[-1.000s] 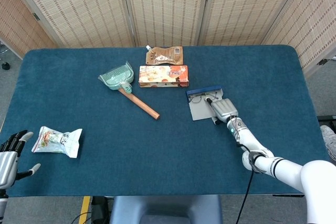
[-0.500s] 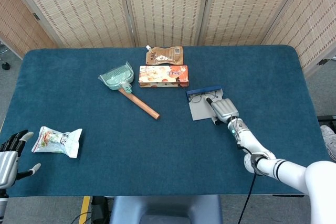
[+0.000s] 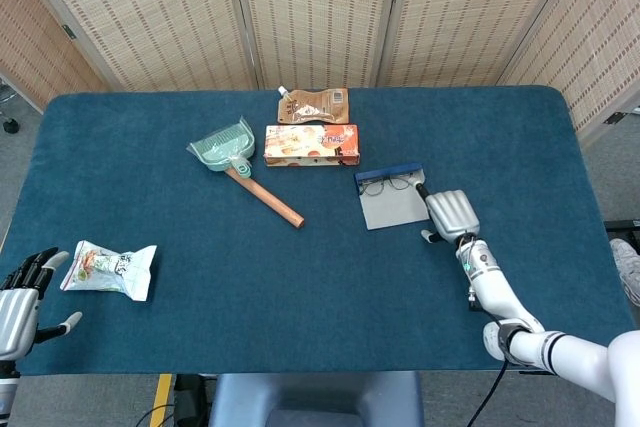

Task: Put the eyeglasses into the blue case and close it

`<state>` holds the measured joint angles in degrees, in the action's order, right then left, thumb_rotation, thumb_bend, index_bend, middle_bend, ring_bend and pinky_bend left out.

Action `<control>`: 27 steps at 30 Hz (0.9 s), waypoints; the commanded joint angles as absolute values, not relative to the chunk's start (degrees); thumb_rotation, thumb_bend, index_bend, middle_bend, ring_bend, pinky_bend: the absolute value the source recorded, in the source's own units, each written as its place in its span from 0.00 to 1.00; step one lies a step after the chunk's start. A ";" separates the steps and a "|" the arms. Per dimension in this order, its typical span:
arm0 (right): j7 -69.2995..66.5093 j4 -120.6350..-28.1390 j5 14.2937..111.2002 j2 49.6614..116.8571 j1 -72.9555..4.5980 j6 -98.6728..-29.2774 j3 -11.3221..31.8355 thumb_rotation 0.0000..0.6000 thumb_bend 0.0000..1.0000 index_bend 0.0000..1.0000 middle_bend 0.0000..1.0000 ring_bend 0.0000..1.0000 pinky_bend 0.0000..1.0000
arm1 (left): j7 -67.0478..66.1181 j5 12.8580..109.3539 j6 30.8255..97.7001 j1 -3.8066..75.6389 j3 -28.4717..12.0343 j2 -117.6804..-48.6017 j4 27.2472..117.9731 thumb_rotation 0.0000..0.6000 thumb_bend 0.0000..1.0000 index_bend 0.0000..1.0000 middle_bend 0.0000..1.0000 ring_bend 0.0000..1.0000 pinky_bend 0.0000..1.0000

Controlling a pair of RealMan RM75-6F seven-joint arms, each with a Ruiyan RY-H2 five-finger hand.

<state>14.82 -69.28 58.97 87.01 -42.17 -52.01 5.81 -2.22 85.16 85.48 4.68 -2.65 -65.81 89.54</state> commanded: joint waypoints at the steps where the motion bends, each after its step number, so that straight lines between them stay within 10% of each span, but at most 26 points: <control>1: 15.00 -67.98 59.93 88.66 -41.50 -53.44 6.25 1.00 0.21 0.10 0.45 0.44 0.63 | -2.33 85.28 85.56 4.70 -2.65 -65.77 89.68 1.00 0.19 0.18 0.15 0.15 0.27; 8: 14.43 -63.34 60.83 92.95 -41.76 -54.41 8.31 1.00 0.21 0.10 0.23 0.12 0.21 | -1.94 85.26 85.69 4.51 -2.51 -65.59 89.80 1.00 0.19 0.18 0.15 0.15 0.27; 27: 12.94 -56.90 65.66 97.73 -40.99 -56.58 9.81 1.00 0.15 0.14 0.05 0.00 0.00 | -1.02 85.19 85.62 4.23 -2.33 -65.31 89.41 1.00 0.19 0.18 0.15 0.15 0.27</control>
<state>13.16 -57.25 65.44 97.52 -41.09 -56.55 9.69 -1.02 85.19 85.62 4.22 -2.32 -65.32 89.40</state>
